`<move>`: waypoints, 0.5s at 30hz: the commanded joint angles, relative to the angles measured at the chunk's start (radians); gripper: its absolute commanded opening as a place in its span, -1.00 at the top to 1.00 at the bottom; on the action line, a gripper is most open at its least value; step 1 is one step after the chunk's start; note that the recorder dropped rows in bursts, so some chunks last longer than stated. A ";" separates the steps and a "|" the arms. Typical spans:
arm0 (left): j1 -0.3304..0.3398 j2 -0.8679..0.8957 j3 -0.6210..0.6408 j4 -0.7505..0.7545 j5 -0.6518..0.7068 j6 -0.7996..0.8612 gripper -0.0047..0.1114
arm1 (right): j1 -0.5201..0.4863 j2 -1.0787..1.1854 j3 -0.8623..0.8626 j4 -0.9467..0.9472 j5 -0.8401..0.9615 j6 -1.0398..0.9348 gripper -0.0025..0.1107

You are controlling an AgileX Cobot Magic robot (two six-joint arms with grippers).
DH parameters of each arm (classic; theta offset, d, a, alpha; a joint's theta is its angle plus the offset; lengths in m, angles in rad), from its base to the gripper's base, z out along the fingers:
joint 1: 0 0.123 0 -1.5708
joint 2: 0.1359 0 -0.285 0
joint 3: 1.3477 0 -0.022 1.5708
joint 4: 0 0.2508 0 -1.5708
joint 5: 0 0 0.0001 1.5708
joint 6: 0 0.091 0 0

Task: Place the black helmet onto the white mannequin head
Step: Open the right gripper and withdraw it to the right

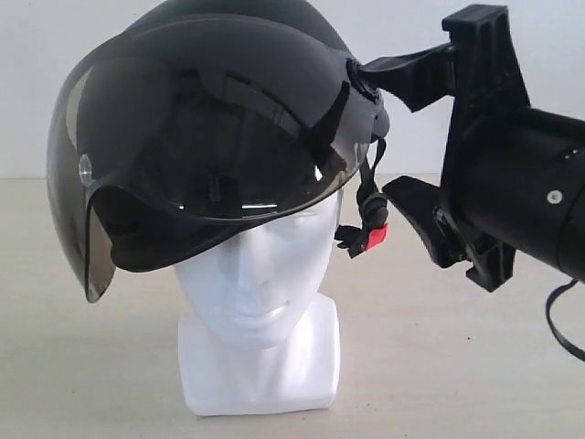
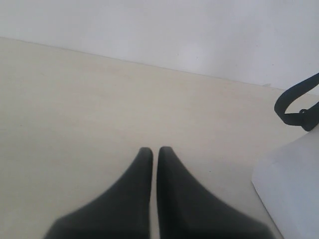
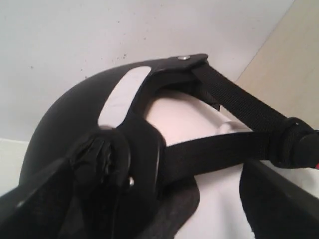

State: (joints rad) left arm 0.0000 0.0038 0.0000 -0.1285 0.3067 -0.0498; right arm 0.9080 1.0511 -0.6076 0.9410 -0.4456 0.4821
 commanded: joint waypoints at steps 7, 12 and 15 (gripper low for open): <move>-0.006 -0.004 0.000 0.006 0.001 -0.009 0.84 | -0.002 -0.187 0.003 0.593 0.026 -0.788 -0.54; -0.006 -0.004 0.000 0.006 0.001 -0.009 0.84 | -0.002 -0.369 0.003 0.599 -0.023 -1.228 -0.04; -0.006 -0.004 0.000 0.006 0.001 -0.009 0.84 | -0.002 -0.458 0.003 0.709 0.022 -1.854 0.94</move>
State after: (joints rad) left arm 0.0000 0.0038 0.0000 -0.1285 0.3067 -0.0498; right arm 0.9080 0.6334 -0.6076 1.5820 -0.4517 -1.0025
